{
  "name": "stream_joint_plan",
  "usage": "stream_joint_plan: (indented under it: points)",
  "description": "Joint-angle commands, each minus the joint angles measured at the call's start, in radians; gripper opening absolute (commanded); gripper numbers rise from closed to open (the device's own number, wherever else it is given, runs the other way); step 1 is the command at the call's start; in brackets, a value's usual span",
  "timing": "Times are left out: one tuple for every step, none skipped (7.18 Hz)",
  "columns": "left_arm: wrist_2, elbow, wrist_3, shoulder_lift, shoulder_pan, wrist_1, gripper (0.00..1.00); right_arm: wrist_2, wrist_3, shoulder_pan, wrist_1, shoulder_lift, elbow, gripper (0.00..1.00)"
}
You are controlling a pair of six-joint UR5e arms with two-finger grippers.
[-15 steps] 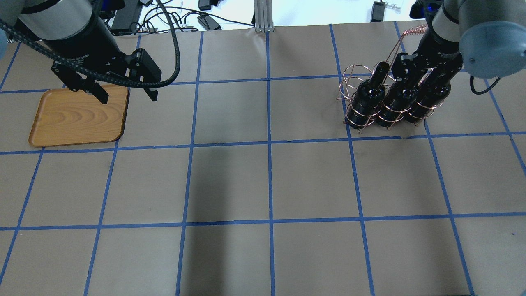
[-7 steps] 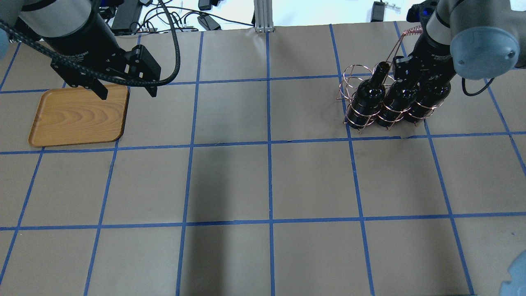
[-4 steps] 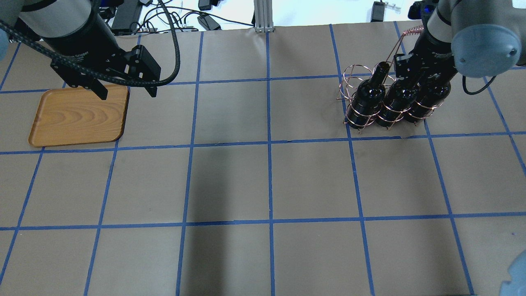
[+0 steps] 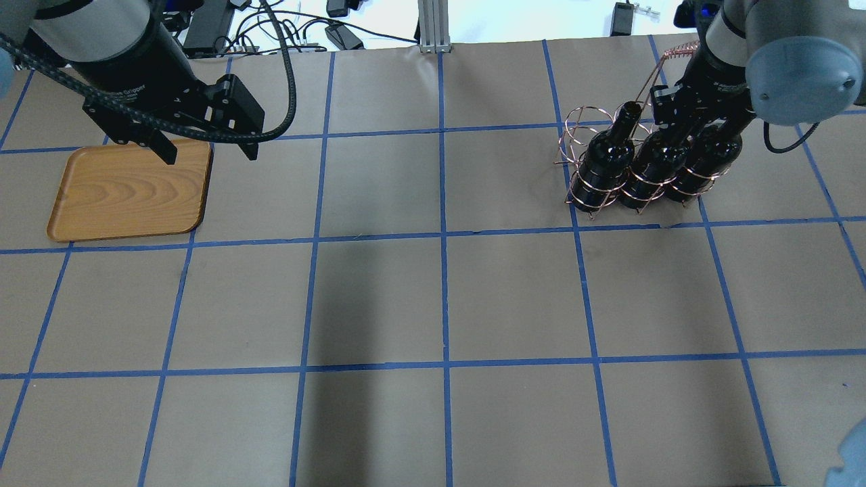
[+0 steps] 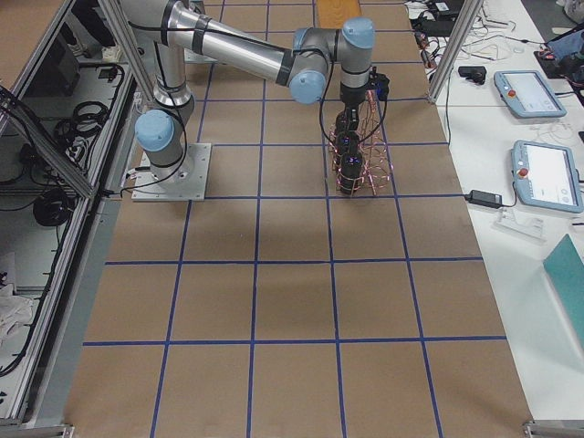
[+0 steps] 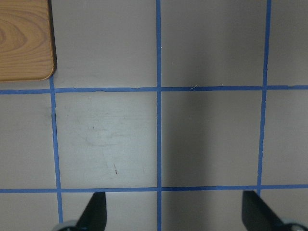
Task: Take wine from basket and place on tray
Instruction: 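Lower the right gripper onto the middle dark wine bottle's neck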
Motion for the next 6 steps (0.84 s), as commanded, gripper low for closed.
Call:
stream_joint_plan:
  points:
    - [-0.003, 0.000, 0.001, 0.000, 0.001, 0.000, 1.00, -0.001, 0.000, 0.000, 0.002, 0.002, 0.000, 0.00]
    - [-0.001, 0.000, 0.001, 0.000, -0.001, 0.000, 1.00, -0.001, 0.000, 0.000, 0.003, -0.001, 0.000, 0.00]
    - [-0.001, 0.000, 0.001, 0.000, -0.001, 0.000, 1.00, 0.004, 0.000, 0.000, 0.005, -0.002, -0.008, 0.00]
    - [-0.001, 0.000, -0.001, 0.000, -0.001, 0.000, 1.00, 0.016, 0.000, 0.000, 0.016, -0.004, -0.038, 0.00]
    - [-0.001, 0.000, -0.001, 0.000, -0.001, 0.000, 1.00, 0.019, 0.000, 0.000, 0.060, -0.007, -0.076, 0.00]
    - [0.000, 0.000, 0.001, 0.000, -0.001, 0.000, 1.00, 0.022, 0.000, 0.000, 0.106, -0.009, -0.119, 0.00]
